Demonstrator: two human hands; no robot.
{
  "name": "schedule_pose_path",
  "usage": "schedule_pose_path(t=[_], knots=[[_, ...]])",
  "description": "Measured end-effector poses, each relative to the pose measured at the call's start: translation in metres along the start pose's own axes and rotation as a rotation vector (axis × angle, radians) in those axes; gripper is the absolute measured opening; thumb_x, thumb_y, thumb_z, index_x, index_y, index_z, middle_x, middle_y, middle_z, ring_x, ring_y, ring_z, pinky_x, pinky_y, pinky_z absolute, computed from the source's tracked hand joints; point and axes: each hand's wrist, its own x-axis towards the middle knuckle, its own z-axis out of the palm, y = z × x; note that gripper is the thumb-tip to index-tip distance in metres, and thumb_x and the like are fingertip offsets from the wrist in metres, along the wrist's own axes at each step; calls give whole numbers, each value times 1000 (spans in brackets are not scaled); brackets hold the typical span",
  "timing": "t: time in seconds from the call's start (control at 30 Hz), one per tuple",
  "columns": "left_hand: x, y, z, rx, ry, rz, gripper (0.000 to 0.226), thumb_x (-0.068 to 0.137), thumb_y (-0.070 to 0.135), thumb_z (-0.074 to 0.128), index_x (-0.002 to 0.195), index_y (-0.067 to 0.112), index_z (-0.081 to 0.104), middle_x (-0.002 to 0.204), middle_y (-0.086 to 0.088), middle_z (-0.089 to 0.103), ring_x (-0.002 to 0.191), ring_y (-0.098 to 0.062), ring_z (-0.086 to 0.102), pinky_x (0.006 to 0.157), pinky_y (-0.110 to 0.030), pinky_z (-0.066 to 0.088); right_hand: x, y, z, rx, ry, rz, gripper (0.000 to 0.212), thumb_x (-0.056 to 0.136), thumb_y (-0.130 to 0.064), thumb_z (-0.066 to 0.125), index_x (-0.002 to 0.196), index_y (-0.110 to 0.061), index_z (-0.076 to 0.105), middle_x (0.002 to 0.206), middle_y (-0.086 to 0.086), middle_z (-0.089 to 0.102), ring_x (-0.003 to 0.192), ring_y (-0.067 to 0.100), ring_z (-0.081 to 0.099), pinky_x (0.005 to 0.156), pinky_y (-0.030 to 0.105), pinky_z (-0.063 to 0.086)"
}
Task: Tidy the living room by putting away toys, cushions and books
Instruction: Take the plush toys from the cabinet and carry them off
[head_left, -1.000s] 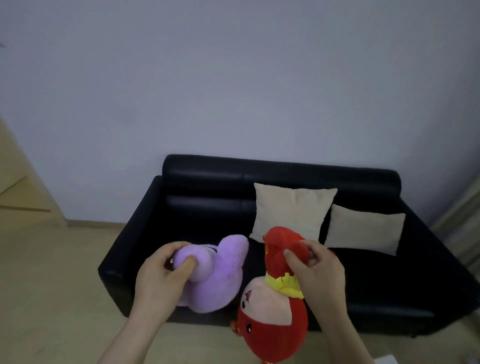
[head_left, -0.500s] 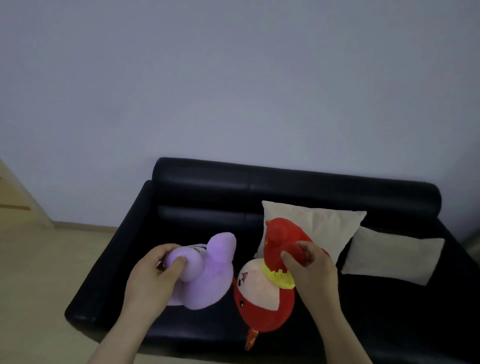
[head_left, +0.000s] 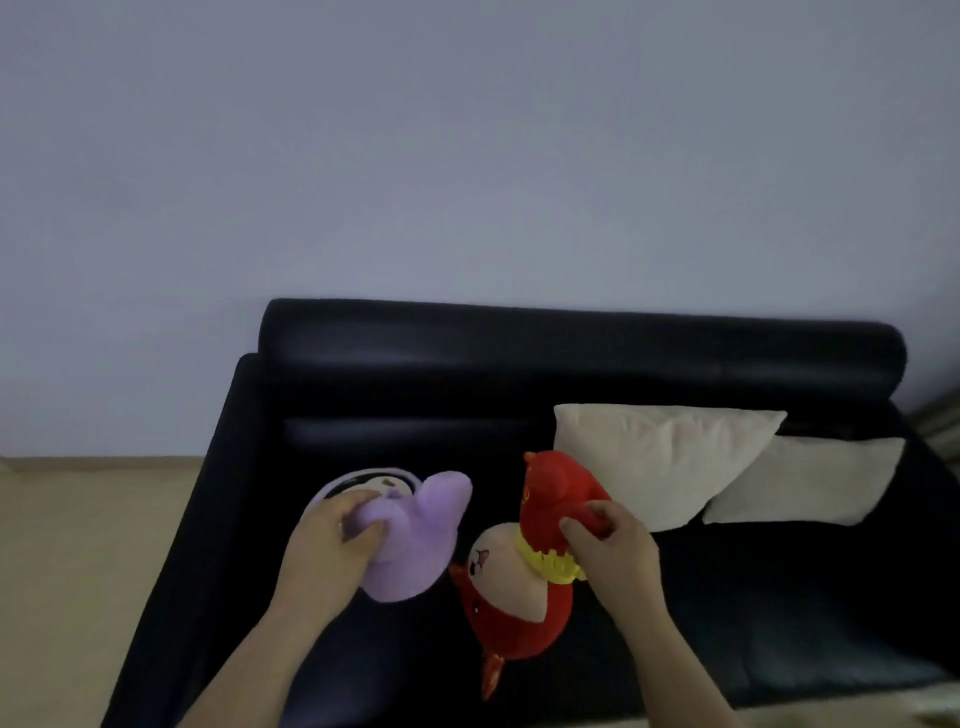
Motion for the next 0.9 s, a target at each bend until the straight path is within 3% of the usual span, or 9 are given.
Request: schedule_pose_path(t=[0.1,0.17,0.23,0.4,0.53,0.63,0.77,0.83,0.9], knots=[[35,-19,-2,20,-66,-31,40,87,6,61,86,45,55,86,22,54,79,-1,54,62,-13,40,17,3,31,39,6,132,22,83,-28,68,103,-20,62,93,-1,66,80,14,64,63,29,53],[51,-33,3,54,-89,-61,28,88,6,60,103,29,66,90,14,58,82,-9,55,63,-17,42,27,10,48,80,-11,219,17,82,-27,69,96,-21,61,92,1,66,81,19,67,71,40,59],[65,-46,10,84,-105,-90,30,89,6,58,117,16,65,101,1,61,88,-14,54,65,-16,41,36,17,62,111,-25,294,14,83,-25,69,91,-19,60,89,4,66,80,23,68,75,47,59],[99,-85,35,100,-111,-185,31,91,4,55,121,10,62,108,-9,59,102,-31,59,80,-28,44,71,38,101,256,51,468,11,88,-19,63,96,-12,61,88,8,66,78,24,69,75,43,60],[106,-134,48,128,-97,-164,35,82,-5,62,113,13,63,105,-2,57,82,-7,54,67,-8,39,86,54,124,573,197,655,6,90,-11,61,93,-6,62,91,10,64,81,25,68,79,39,57],[117,-176,69,147,-138,-177,39,78,-13,61,110,9,64,106,-4,58,84,-6,53,69,-4,41,94,78,152,716,161,779,2,90,-5,61,90,-5,59,98,11,60,89,26,64,84,39,54],[126,-214,99,166,-249,-247,37,82,-10,57,112,10,64,109,-1,56,98,-12,51,76,-9,37,98,120,186,448,-41,839,3,91,-11,59,88,-11,58,93,12,64,84,24,62,79,36,54],[127,-234,116,184,-334,-308,36,81,-10,54,107,12,65,105,0,59,97,-14,54,76,-13,38,103,135,196,187,-142,804,5,90,-18,58,95,-18,59,91,9,64,77,21,60,68,32,52],[129,-250,127,195,-375,-366,34,82,-11,51,99,15,66,102,-3,64,92,-19,60,72,-15,41,110,143,199,57,-182,734,17,91,-19,58,108,-17,61,90,6,65,82,22,62,70,33,52]])
